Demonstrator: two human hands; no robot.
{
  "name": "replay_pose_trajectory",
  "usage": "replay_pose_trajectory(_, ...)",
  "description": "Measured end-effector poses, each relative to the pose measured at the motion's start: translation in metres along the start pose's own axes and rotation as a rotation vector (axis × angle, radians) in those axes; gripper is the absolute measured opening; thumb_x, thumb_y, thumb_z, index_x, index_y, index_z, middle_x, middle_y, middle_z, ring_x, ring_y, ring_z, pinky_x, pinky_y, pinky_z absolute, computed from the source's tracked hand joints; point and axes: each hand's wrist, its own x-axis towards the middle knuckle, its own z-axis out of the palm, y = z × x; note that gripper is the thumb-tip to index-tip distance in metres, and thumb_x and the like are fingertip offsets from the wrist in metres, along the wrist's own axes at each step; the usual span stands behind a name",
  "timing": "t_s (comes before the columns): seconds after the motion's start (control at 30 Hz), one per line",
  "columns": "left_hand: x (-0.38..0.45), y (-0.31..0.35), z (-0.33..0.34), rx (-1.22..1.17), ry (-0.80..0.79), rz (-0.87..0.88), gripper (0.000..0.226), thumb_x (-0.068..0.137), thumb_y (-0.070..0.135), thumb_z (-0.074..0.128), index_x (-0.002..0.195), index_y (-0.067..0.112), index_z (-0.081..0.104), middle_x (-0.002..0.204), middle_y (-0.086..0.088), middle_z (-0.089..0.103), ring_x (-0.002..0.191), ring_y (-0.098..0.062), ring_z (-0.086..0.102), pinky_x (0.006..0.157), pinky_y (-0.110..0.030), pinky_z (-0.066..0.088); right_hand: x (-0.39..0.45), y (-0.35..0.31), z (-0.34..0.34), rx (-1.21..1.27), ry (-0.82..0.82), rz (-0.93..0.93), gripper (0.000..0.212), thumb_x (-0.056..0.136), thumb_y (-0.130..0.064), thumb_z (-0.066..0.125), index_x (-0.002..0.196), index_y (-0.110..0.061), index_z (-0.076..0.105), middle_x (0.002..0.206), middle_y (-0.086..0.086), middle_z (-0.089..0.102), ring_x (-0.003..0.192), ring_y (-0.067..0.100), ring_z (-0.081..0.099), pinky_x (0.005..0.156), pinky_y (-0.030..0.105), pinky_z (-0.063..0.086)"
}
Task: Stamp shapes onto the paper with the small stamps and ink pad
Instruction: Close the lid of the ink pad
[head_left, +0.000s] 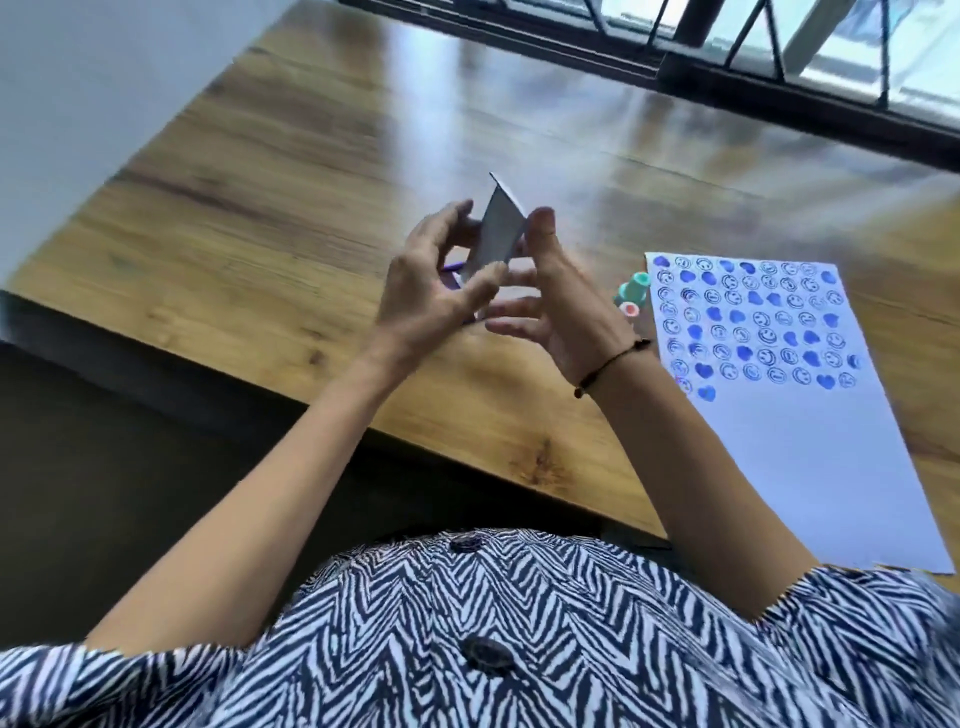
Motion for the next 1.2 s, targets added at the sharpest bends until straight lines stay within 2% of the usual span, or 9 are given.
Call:
replay_pose_trajectory(0.07, -0.010, -0.003, -0.002, -0.055, 0.001, 0.006, 0.066, 0.075, 0.025, 0.064, 0.132, 0.003, 0.037, 0.124, -0.019, 0.054, 0.114, -0.024, 0.055, 0.099, -0.037, 0.047, -0.001, 0.004, 0.006, 0.101, -0.043, 0.000, 0.047, 0.091, -0.057, 0.027, 0.095, -0.028, 0.064, 0.072, -0.006, 0.070, 0.066, 0.020, 0.062, 0.065, 0.031, 0.056)
replay_pose_trajectory(0.27, -0.024, -0.015, -0.020, -0.120, -0.055, 0.035, 0.070, 0.074, 0.032, 0.063, 0.134, 0.010, 0.035, 0.127, -0.017, 0.054, 0.117, -0.025, 0.054, 0.103, -0.044, 0.043, -0.006, 0.008, 0.012, 0.196, -0.213, 0.110, 0.038, 0.087, -0.049, 0.044, 0.111, -0.022, 0.058, 0.105, 0.009, 0.059, 0.086, 0.029, 0.062, 0.082, 0.040, 0.054)
replay_pose_trajectory(0.33, -0.026, -0.023, -0.031, -0.167, -0.081, -0.008, 0.066, 0.077, 0.036, 0.057, 0.135, 0.014, 0.035, 0.126, -0.010, 0.054, 0.119, -0.017, 0.052, 0.103, -0.032, 0.042, -0.006, 0.011, 0.016, -0.033, -0.059, -0.047, 0.029, 0.079, -0.045, 0.056, 0.097, -0.022, 0.053, 0.099, 0.002, 0.058, 0.090, 0.025, 0.061, 0.081, 0.038, 0.050)
replay_pose_trajectory(0.43, -0.022, -0.030, -0.048, -0.213, -0.039, -0.135, 0.060, 0.082, 0.041, 0.045, 0.136, 0.015, 0.036, 0.124, -0.001, 0.056, 0.119, -0.006, 0.049, 0.103, -0.021, 0.036, -0.008, 0.025, 0.020, -0.772, 0.217, -0.394, 0.041, 0.073, -0.040, 0.068, 0.098, -0.014, 0.049, 0.106, 0.003, 0.049, 0.106, 0.026, 0.051, 0.089, 0.036, 0.041)
replay_pose_trajectory(0.53, -0.010, -0.029, -0.059, -0.144, -0.063, -0.228, 0.062, 0.085, 0.047, 0.032, 0.137, 0.014, 0.034, 0.128, -0.001, 0.055, 0.126, -0.007, 0.042, 0.115, -0.034, 0.024, -0.014, 0.043, 0.029, -1.083, 0.224, -0.404, 0.052, 0.070, -0.045, 0.066, 0.105, -0.010, 0.047, 0.130, 0.013, 0.041, 0.114, 0.033, 0.044, 0.094, 0.043, 0.042)
replay_pose_trajectory(0.63, -0.002, -0.019, -0.063, -0.056, -0.233, -0.261, 0.071, 0.083, 0.065, 0.025, 0.138, 0.020, 0.029, 0.133, 0.004, 0.050, 0.119, -0.003, 0.041, 0.098, -0.012, 0.031, -0.013, 0.058, 0.035, -1.235, 0.235, -0.395, 0.058, 0.071, -0.052, 0.060, 0.109, -0.011, 0.045, 0.140, 0.016, 0.035, 0.118, 0.035, 0.041, 0.096, 0.044, 0.039)
replay_pose_trajectory(0.87, 0.012, -0.007, -0.056, 0.077, -0.317, -0.281, 0.057, 0.097, 0.041, 0.010, 0.133, 0.006, 0.036, 0.127, -0.015, 0.056, 0.105, -0.012, 0.051, 0.078, -0.002, 0.035, -0.002, 0.065, 0.041, -1.327, 0.248, -0.392, 0.066, 0.074, -0.058, 0.056, 0.116, -0.010, 0.043, 0.146, 0.021, 0.030, 0.120, 0.037, 0.039, 0.098, 0.045, 0.037)
replay_pose_trajectory(0.97, 0.012, -0.007, -0.056, 0.071, -0.300, -0.288, 0.050, 0.098, 0.039, 0.013, 0.137, 0.013, 0.030, 0.127, -0.004, 0.053, 0.105, -0.006, 0.046, 0.063, 0.011, 0.029, 0.001, 0.067, 0.043, -1.354, 0.248, -0.378, 0.066, 0.074, -0.059, 0.056, 0.117, -0.011, 0.042, 0.144, 0.022, 0.031, 0.118, 0.038, 0.039, 0.098, 0.047, 0.036)
replay_pose_trajectory(1.2, 0.011, -0.005, -0.057, 0.126, -0.318, -0.321, 0.058, 0.095, 0.046, 0.013, 0.140, 0.013, 0.025, 0.126, 0.004, 0.054, 0.110, -0.001, 0.042, 0.085, -0.006, 0.026, 0.008, 0.060, 0.048, -1.371, 0.235, -0.329, 0.071, 0.077, -0.061, 0.052, 0.125, -0.012, 0.036, 0.145, 0.023, 0.029, 0.122, 0.041, 0.038, 0.103, 0.050, 0.035)
